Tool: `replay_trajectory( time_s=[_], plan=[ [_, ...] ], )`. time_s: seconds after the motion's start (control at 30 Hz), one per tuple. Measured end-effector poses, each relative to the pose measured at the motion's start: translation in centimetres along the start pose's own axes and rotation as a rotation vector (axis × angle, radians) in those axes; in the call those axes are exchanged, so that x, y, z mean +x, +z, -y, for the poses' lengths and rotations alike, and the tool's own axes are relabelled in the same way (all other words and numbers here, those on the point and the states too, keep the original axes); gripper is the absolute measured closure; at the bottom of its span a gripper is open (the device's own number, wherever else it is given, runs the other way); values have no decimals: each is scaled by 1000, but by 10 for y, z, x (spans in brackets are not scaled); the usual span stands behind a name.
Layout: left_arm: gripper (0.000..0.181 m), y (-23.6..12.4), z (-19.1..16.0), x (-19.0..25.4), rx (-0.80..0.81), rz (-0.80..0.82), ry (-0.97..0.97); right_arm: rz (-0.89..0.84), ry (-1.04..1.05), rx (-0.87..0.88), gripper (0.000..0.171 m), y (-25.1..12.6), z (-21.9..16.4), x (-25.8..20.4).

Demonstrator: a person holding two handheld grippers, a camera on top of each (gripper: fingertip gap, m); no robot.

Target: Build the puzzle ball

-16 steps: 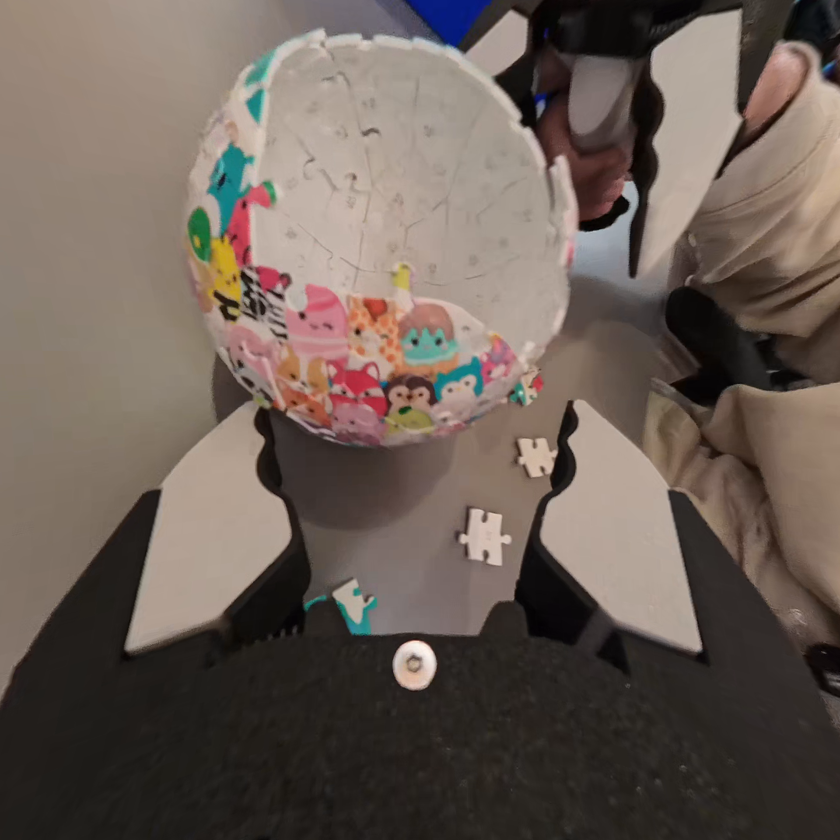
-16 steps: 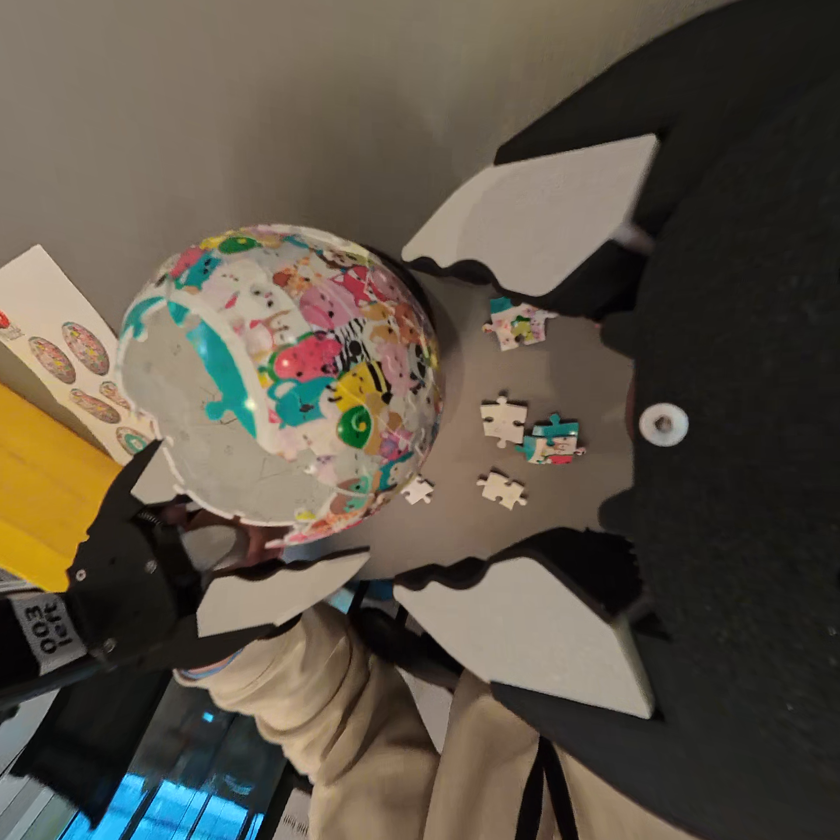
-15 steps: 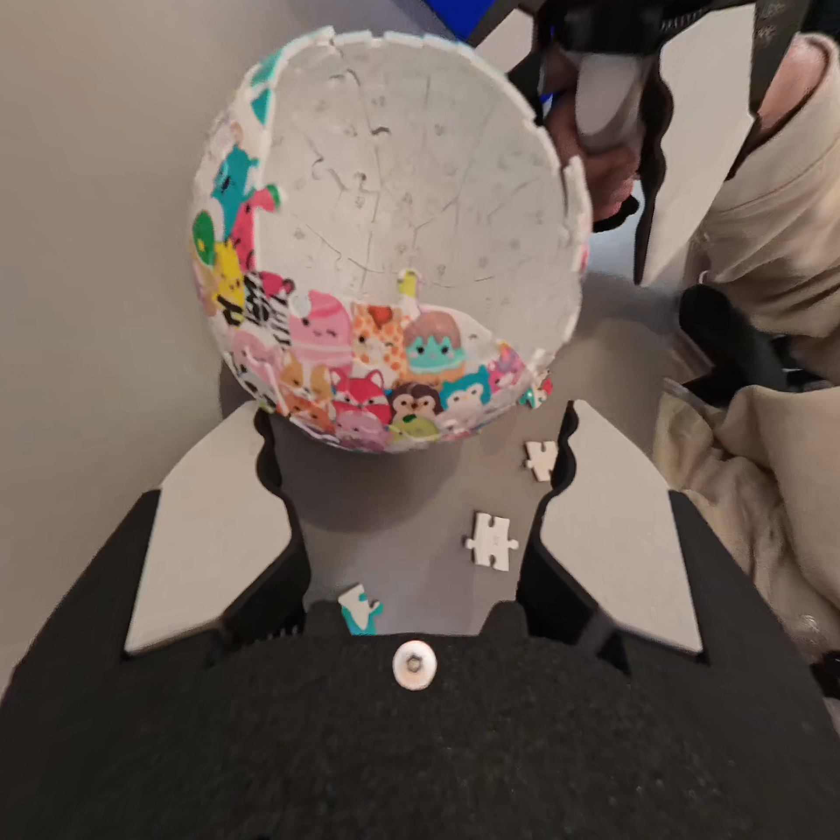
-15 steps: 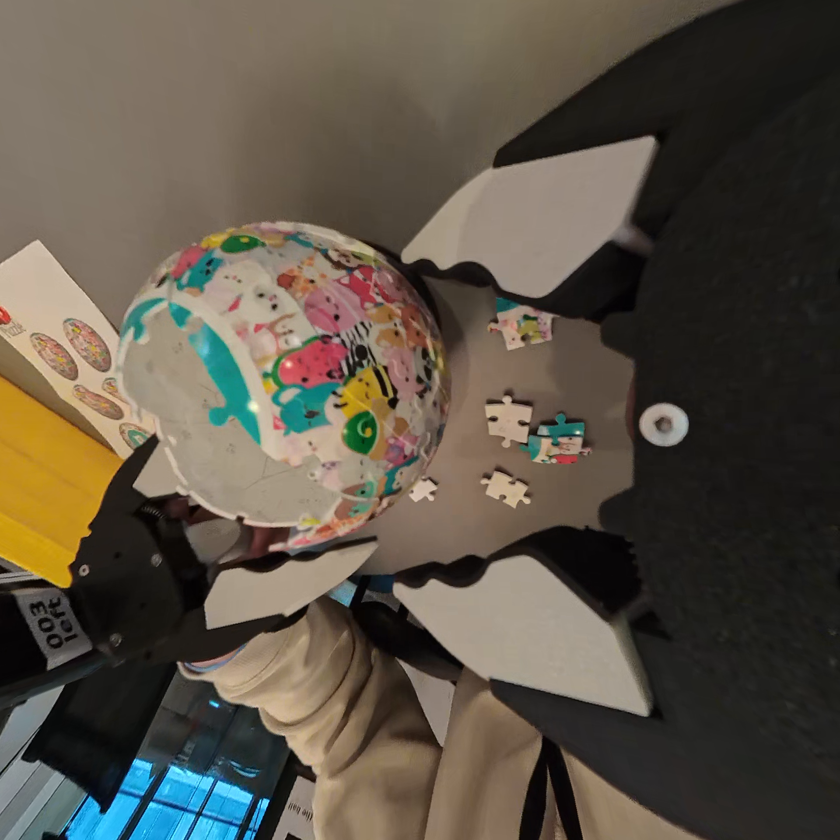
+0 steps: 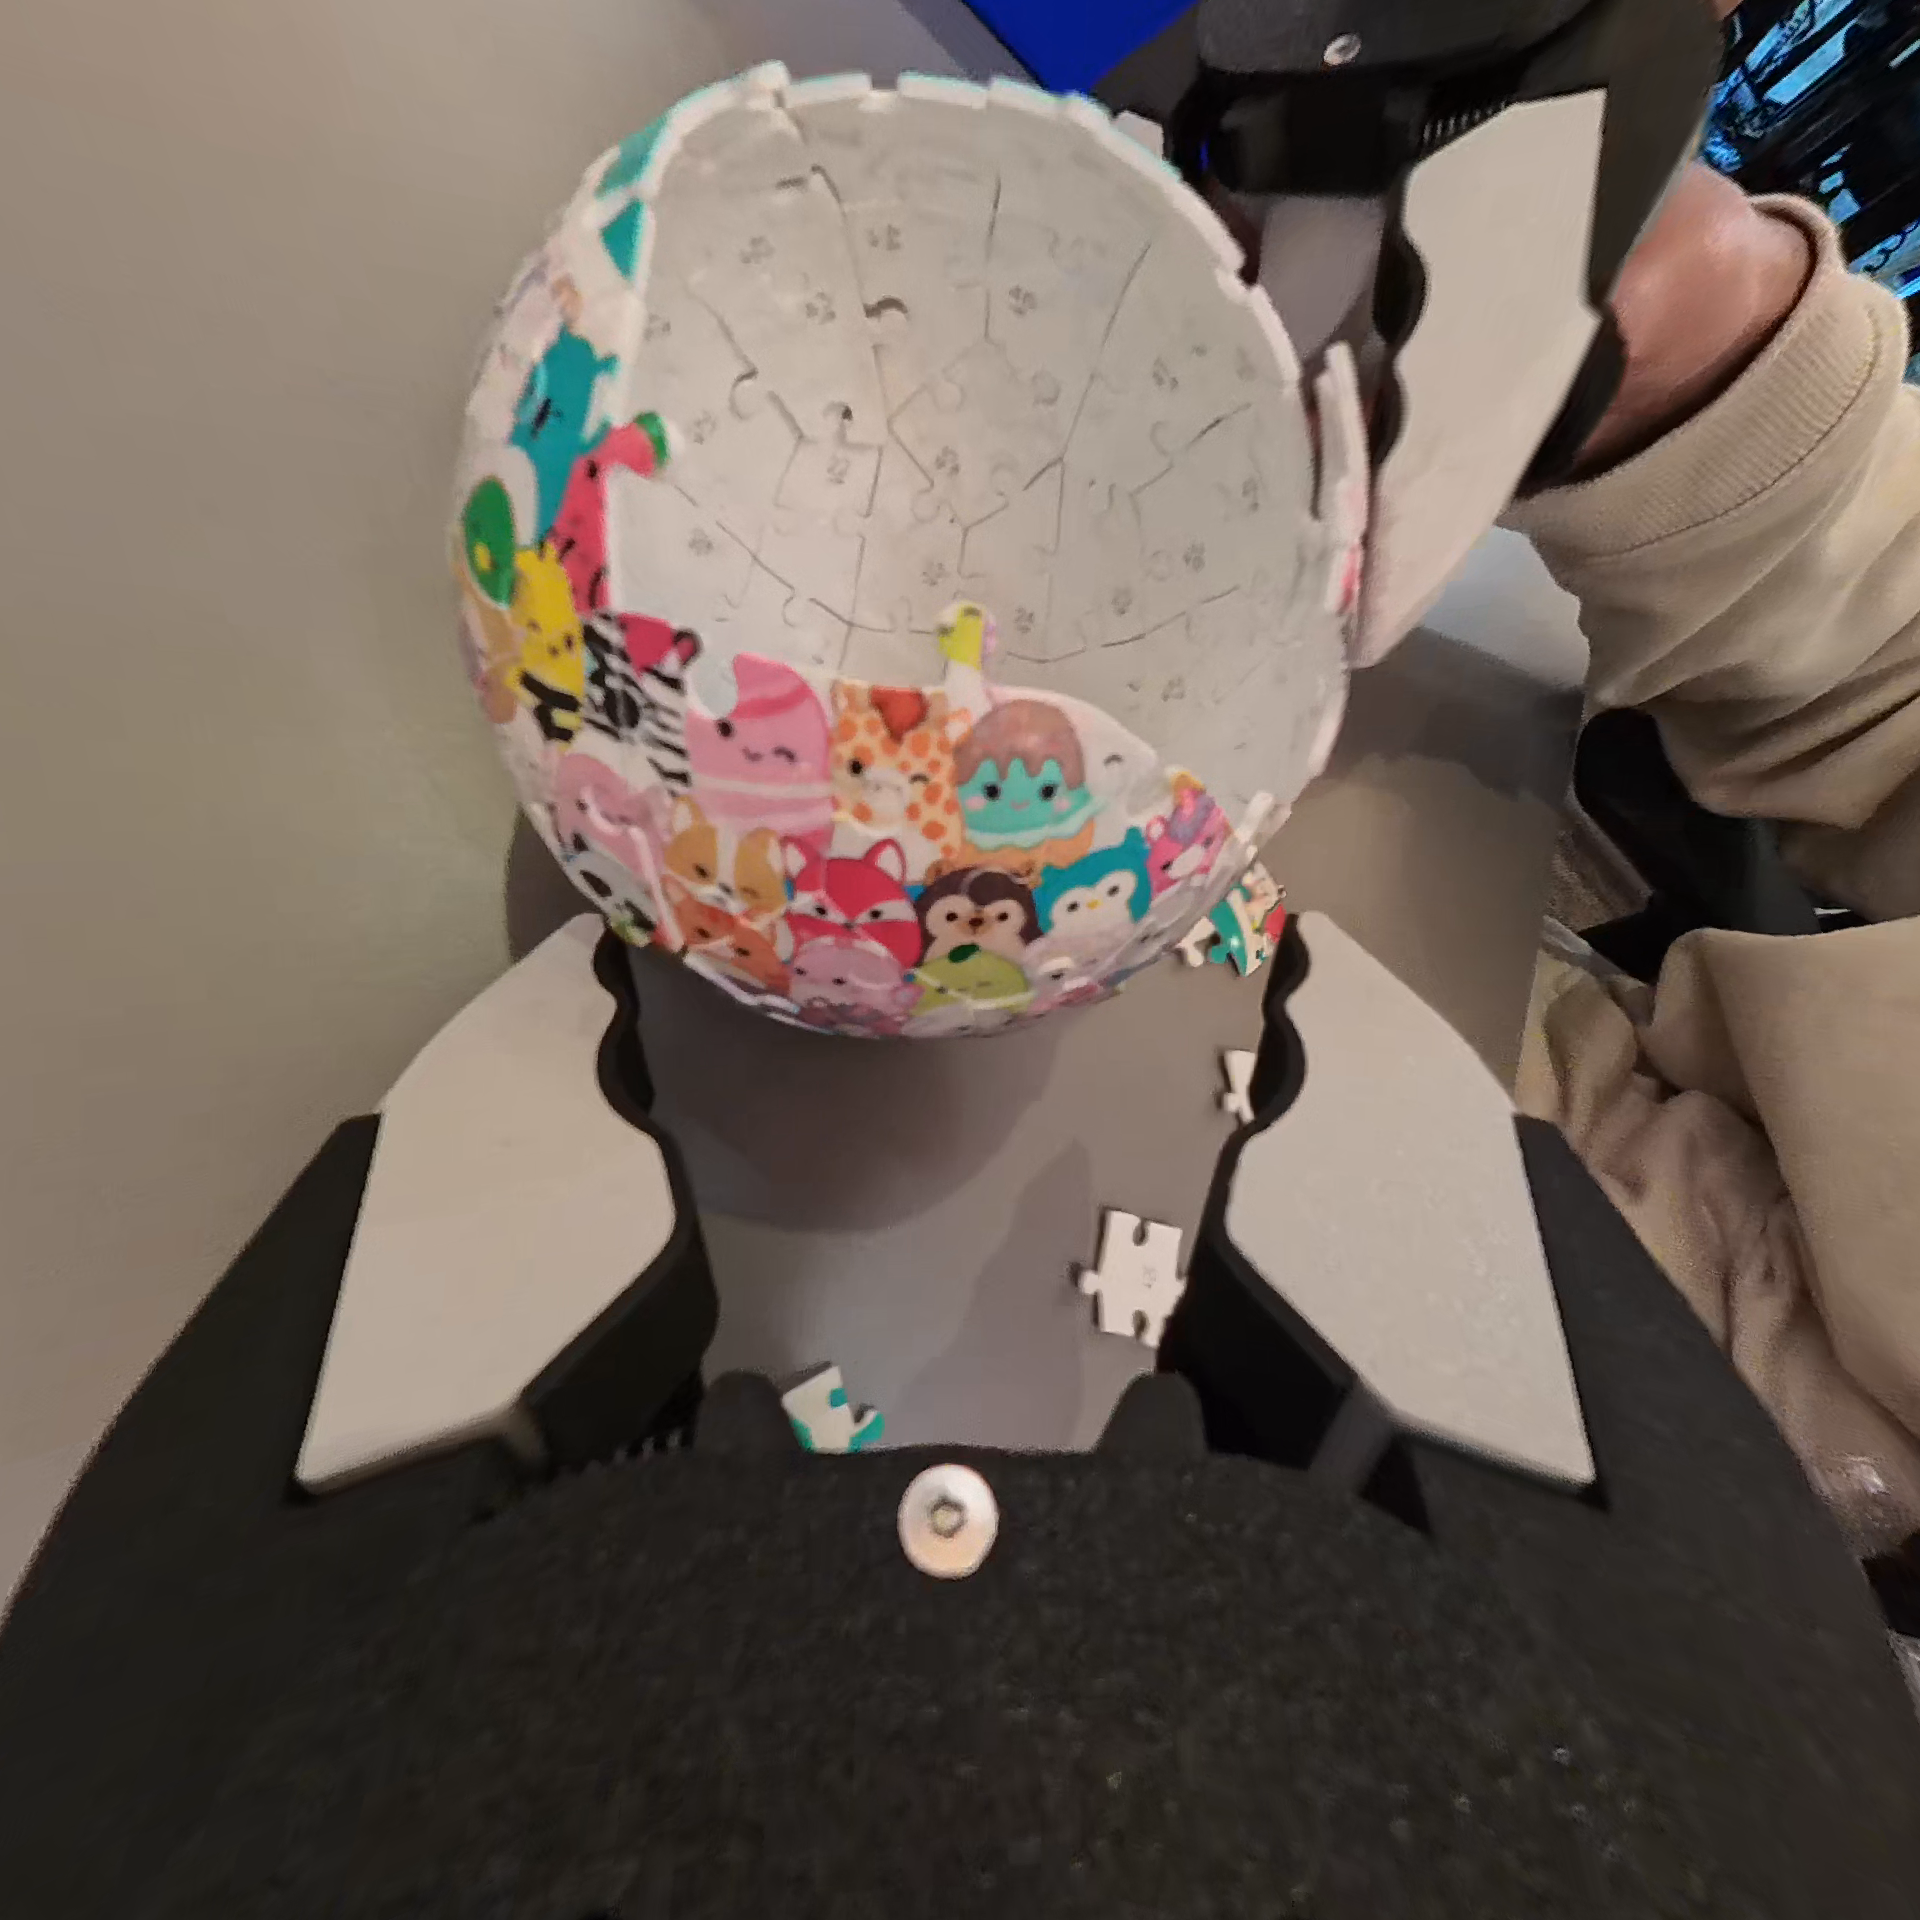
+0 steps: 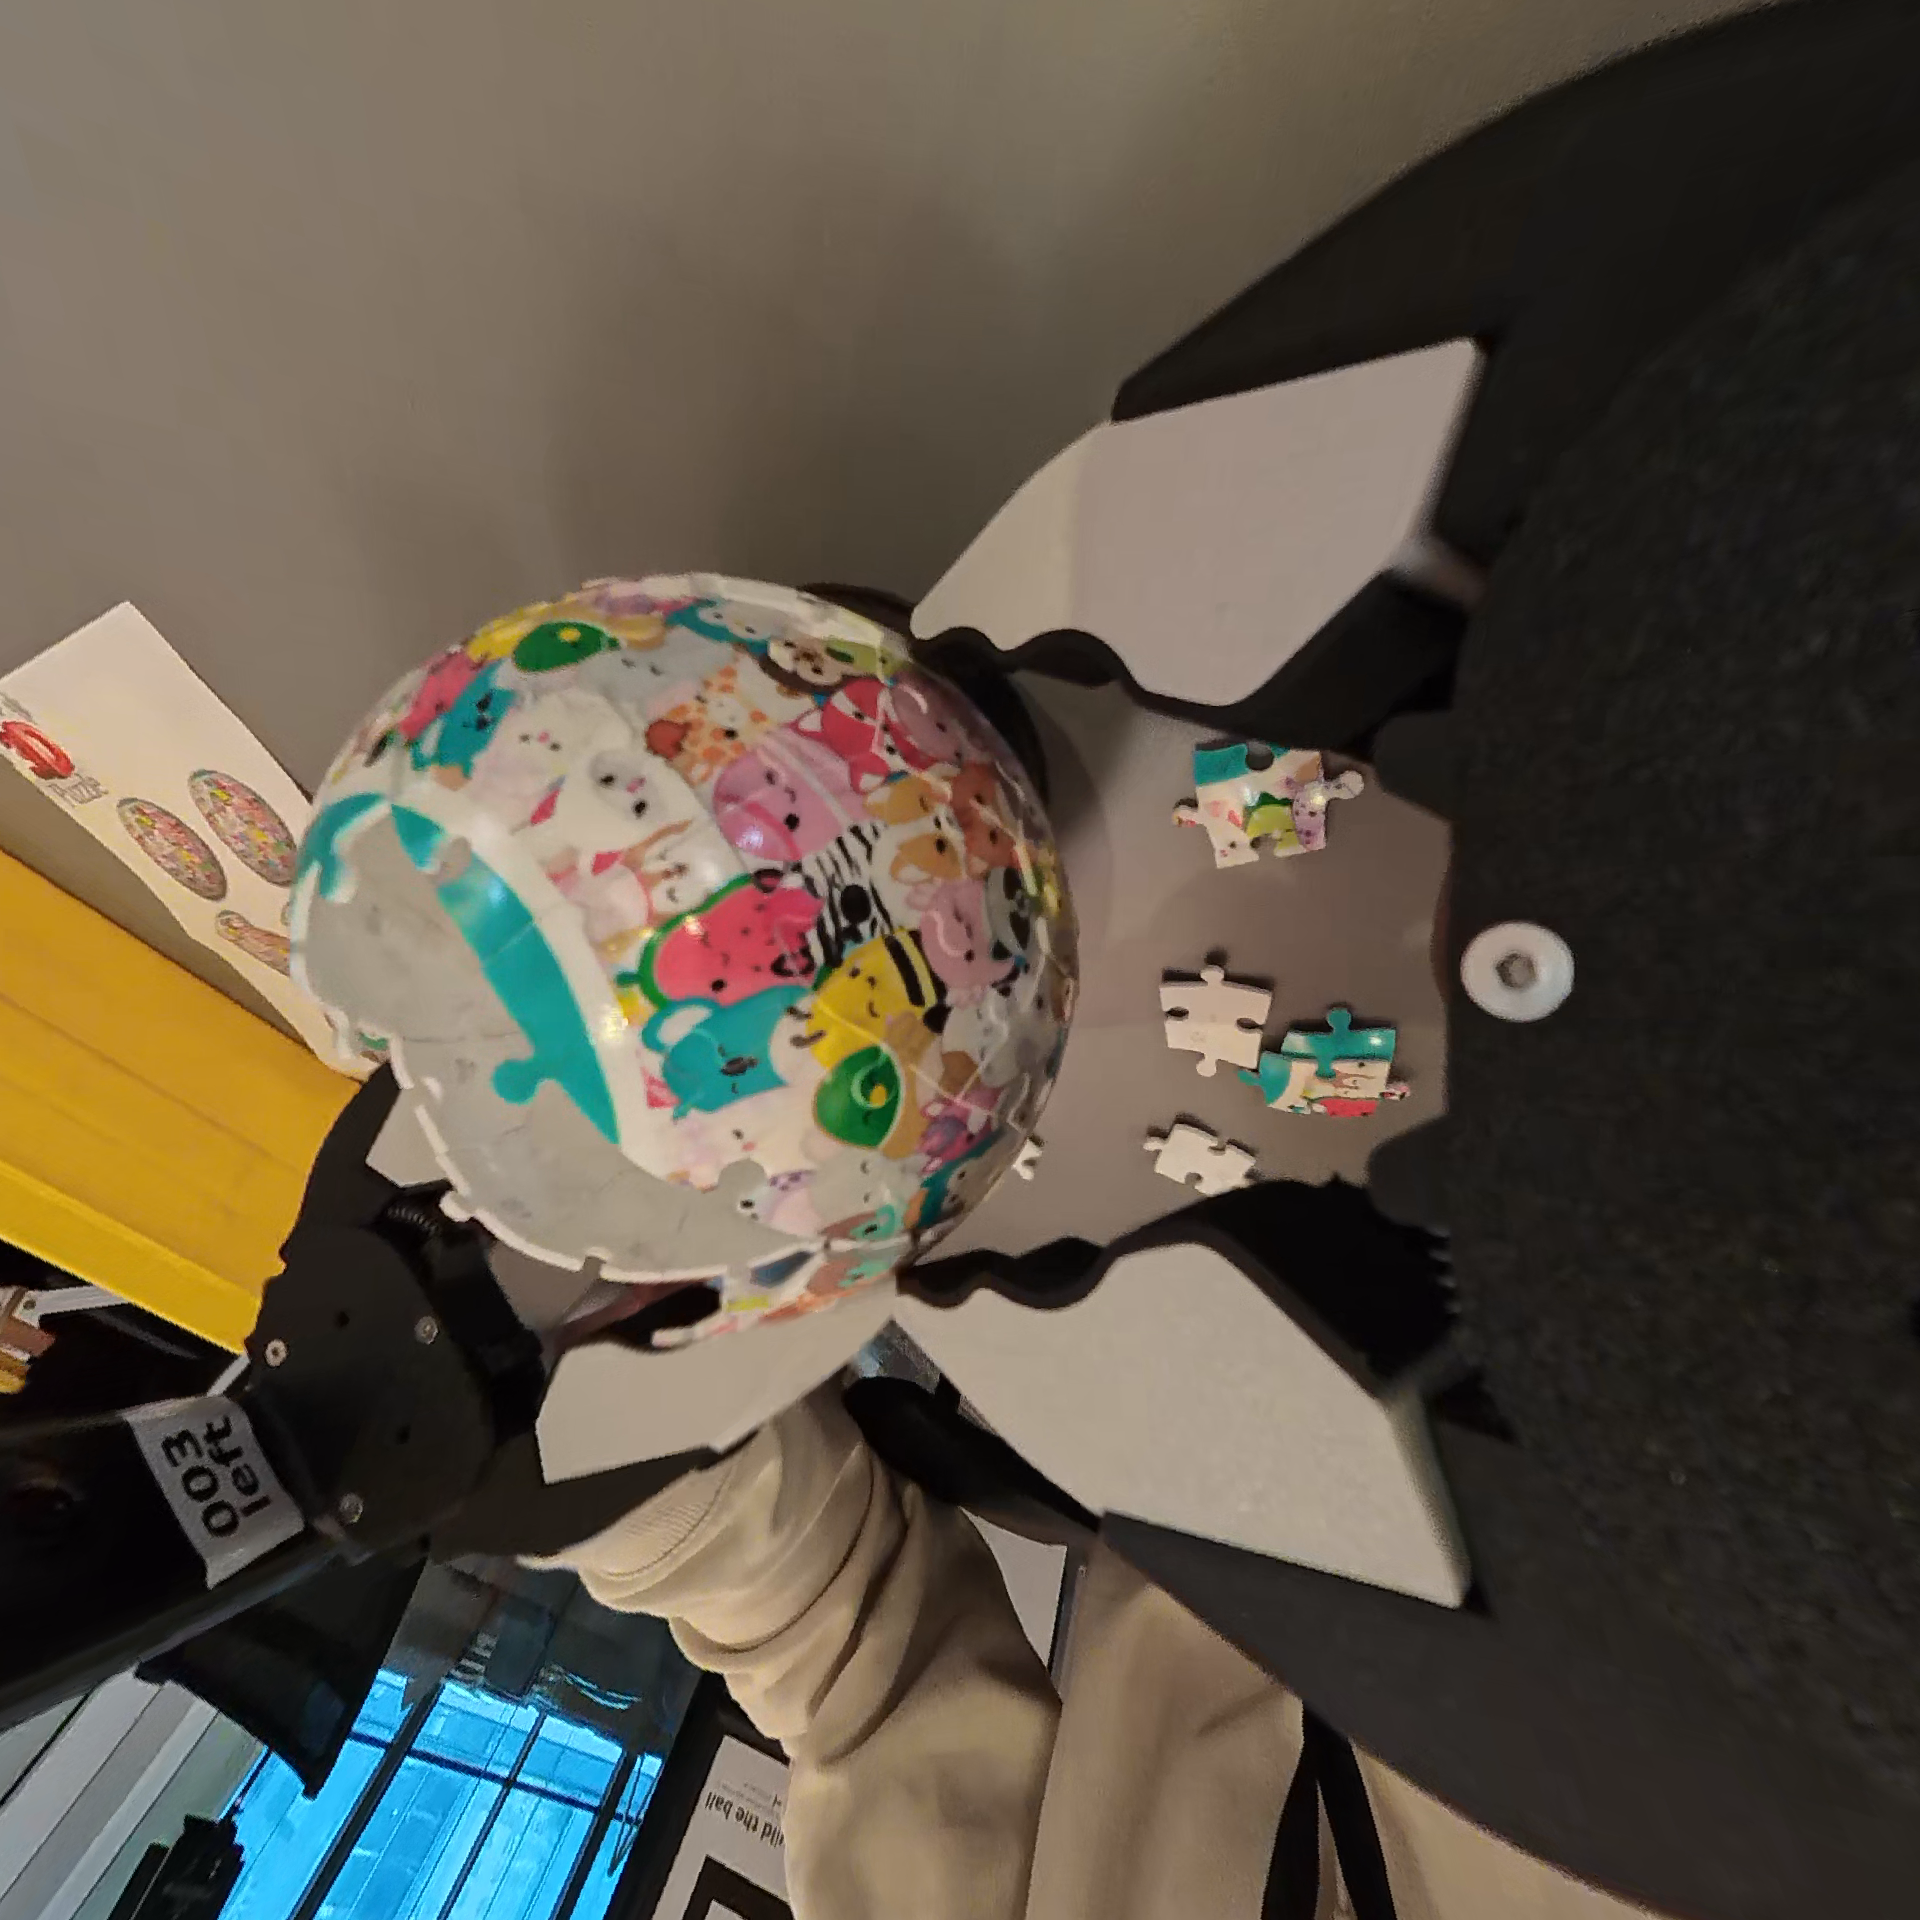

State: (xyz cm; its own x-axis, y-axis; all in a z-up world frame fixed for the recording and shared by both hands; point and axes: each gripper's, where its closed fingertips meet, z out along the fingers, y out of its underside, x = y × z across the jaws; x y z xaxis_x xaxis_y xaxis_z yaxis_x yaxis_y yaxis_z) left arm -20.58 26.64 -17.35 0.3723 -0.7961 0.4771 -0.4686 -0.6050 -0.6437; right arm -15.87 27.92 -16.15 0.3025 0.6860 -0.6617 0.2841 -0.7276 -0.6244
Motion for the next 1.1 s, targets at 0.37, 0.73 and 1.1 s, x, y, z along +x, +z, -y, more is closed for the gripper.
replay_trajectory(
  time_s=[0.37,0.73,1.1],
  plan=[
    [143,-56,34,27,111,25,161,-25,-24,107,63,-17,7,3],
    [181,-31,52,53,9,-70,187,-8,-6,163,69,-13,17,4],
    [181,-17,51,55,-32,-67,208,-23,-30,160,70,-12,20,4]
  ],
)
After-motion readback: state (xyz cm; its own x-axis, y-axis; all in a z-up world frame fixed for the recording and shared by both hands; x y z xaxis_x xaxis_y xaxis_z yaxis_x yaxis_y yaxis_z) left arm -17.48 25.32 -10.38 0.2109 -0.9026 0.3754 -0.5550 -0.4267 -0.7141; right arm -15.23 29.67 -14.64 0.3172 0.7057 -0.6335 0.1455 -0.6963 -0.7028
